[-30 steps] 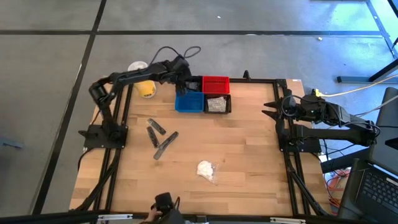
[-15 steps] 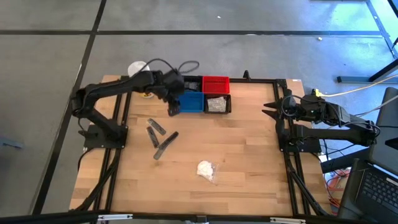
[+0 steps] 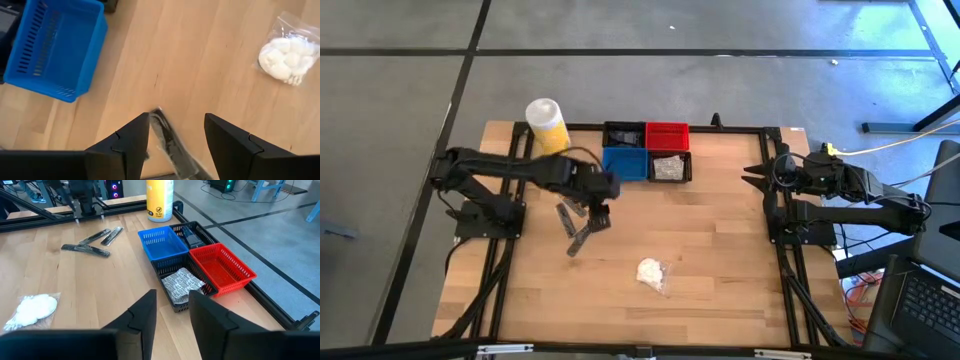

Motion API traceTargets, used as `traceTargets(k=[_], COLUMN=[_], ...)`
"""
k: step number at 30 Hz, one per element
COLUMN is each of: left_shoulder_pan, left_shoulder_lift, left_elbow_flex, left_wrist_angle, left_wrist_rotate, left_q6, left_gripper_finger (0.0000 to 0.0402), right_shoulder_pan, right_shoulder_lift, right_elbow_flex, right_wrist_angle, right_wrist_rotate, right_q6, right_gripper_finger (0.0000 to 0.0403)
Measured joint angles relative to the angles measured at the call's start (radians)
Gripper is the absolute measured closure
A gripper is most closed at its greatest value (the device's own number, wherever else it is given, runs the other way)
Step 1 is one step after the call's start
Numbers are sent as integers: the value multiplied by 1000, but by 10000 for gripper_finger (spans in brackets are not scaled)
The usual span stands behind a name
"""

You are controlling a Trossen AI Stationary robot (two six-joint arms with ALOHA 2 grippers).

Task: Pick & Place Travel size toiletries
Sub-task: Put the comb into the blue bin

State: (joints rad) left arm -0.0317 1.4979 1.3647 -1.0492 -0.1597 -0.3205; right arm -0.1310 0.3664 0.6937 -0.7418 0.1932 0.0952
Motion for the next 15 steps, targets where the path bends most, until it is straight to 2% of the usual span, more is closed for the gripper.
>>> traceTargets(k=[5, 15], left_shoulder_pan=[-97, -229], left_shoulder_lift=[0, 28], left_elbow_flex=[0, 0], left_wrist_angle=[1, 16], left_wrist_rotate=[-104, -396], left_q6=[-96, -269], left_gripper_finger=[215, 215], right_shoulder_pan=[0, 0], right_shoulder_lift=[0, 0], right_elbow_flex=[0, 0], right_wrist_angle=[0, 0], right_wrist_rotate=[0, 0], right_q6=[0, 0], right_gripper_finger=[294, 305])
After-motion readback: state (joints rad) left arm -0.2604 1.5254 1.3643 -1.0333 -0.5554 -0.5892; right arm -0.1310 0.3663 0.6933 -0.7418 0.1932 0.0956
